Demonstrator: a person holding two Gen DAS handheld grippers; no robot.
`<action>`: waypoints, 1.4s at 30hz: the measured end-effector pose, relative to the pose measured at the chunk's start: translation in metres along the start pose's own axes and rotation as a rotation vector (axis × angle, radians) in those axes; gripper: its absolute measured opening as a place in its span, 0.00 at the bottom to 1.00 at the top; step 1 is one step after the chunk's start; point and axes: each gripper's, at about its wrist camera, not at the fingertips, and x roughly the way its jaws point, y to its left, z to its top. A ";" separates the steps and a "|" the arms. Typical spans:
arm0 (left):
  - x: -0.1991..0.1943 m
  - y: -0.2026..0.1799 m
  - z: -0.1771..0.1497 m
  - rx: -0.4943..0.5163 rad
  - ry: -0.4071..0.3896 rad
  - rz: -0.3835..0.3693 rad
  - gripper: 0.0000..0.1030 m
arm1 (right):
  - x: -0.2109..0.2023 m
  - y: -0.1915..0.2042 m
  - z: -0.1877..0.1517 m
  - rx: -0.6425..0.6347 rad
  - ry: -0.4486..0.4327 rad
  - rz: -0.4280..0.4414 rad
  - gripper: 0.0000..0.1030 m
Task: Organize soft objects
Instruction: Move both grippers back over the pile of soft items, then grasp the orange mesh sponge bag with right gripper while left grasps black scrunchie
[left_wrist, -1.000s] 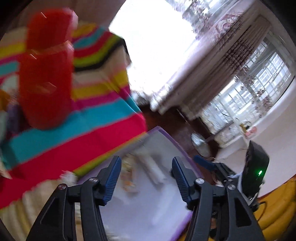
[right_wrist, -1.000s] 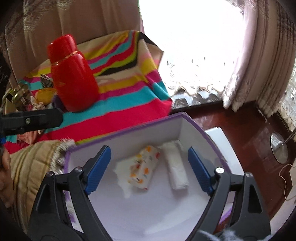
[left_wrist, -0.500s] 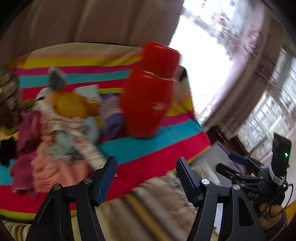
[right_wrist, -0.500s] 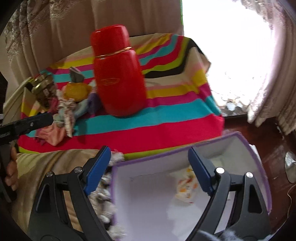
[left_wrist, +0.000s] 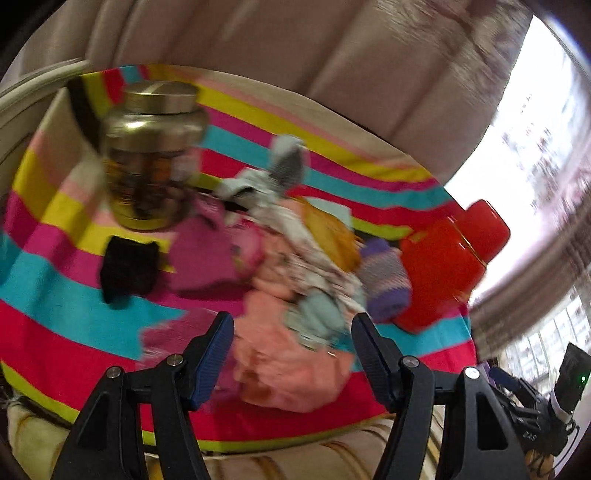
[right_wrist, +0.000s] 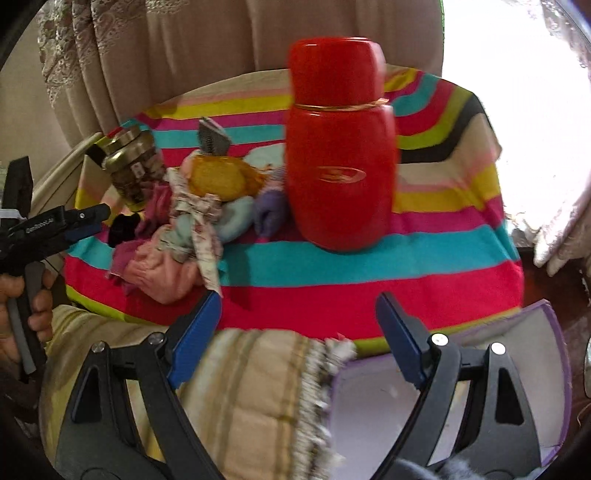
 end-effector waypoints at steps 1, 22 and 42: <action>-0.001 0.010 0.004 -0.017 -0.008 0.012 0.65 | 0.004 0.006 0.004 -0.005 0.000 0.012 0.85; 0.023 0.117 0.020 -0.175 -0.033 0.205 0.65 | 0.098 0.072 0.096 0.121 0.026 0.168 0.88; 0.077 0.133 0.028 -0.173 0.051 0.212 0.64 | 0.208 0.083 0.133 0.218 0.150 0.152 0.92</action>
